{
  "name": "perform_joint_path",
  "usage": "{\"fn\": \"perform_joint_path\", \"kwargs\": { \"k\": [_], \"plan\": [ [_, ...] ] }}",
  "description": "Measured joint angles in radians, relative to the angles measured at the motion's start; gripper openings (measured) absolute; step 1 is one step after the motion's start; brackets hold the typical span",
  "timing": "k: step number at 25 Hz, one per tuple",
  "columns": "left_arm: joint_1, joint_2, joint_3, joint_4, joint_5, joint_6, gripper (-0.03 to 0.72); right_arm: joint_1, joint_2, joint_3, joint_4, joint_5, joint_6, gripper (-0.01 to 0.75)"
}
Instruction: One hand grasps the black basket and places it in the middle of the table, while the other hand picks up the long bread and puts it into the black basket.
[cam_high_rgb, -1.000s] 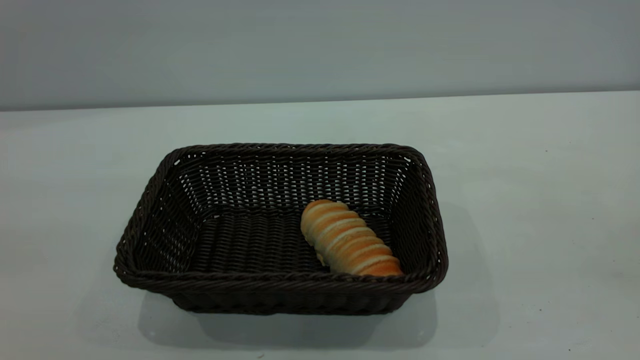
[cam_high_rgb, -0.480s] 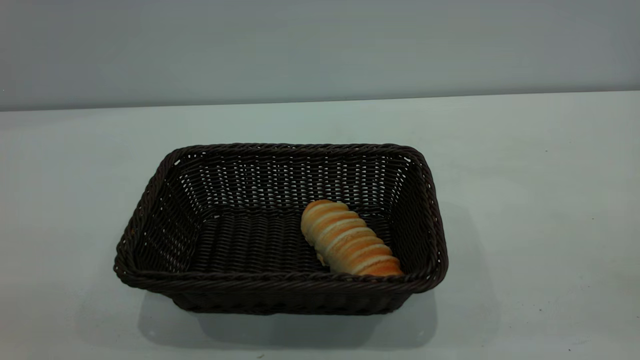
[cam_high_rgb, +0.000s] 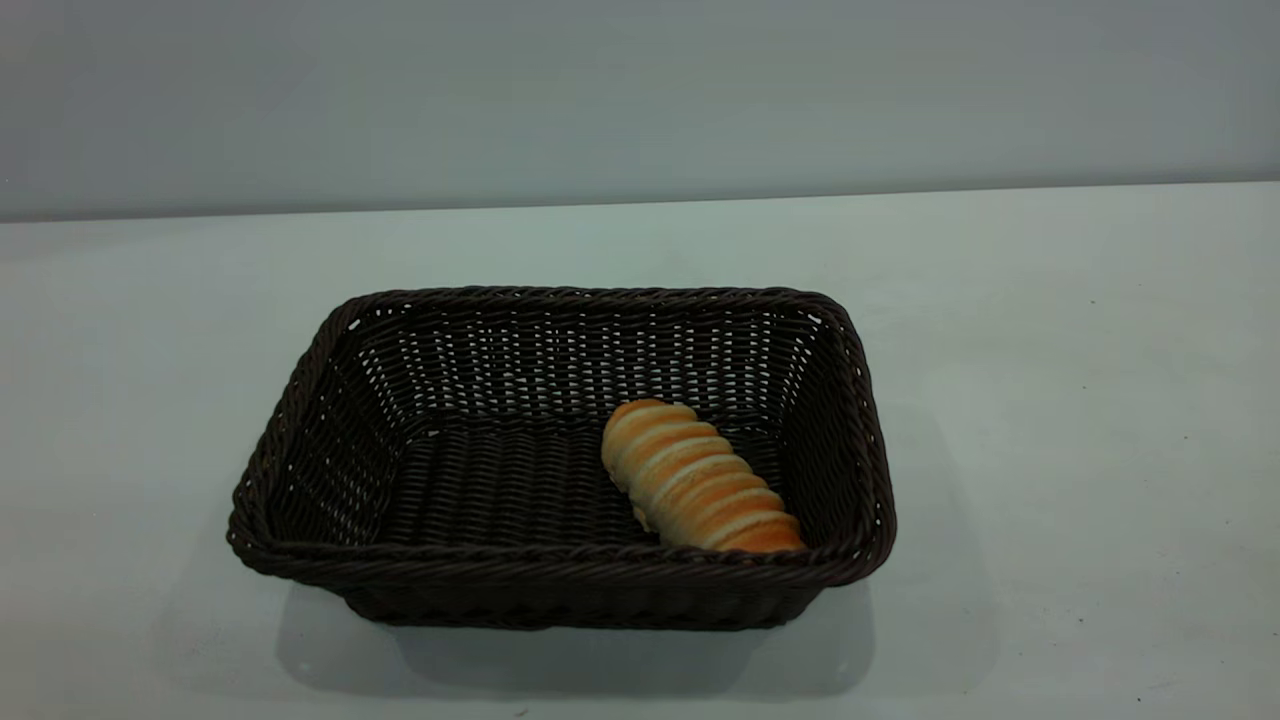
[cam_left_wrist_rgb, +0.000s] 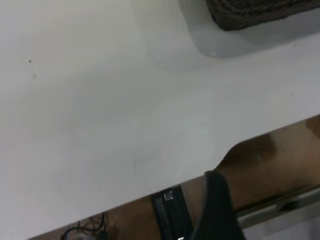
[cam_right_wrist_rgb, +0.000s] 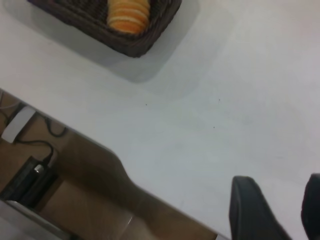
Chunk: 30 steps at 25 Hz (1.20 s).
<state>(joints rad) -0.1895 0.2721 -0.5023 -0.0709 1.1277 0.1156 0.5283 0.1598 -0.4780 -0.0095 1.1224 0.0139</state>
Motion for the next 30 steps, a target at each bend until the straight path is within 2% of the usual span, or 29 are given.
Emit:
{"fn": "perform_joint_path", "kwargs": {
  "k": [26, 30],
  "plan": [
    [0.000, -0.001, 0.015, -0.023, -0.001, -0.023, 0.586, 0.000, 0.000, 0.000, 0.001, 0.000, 0.000, 0.238],
    [0.007, -0.038, 0.015, -0.024, -0.001, -0.023, 0.586, -0.053, 0.000, 0.000, 0.001, 0.000, 0.000, 0.238]
  ]
}}
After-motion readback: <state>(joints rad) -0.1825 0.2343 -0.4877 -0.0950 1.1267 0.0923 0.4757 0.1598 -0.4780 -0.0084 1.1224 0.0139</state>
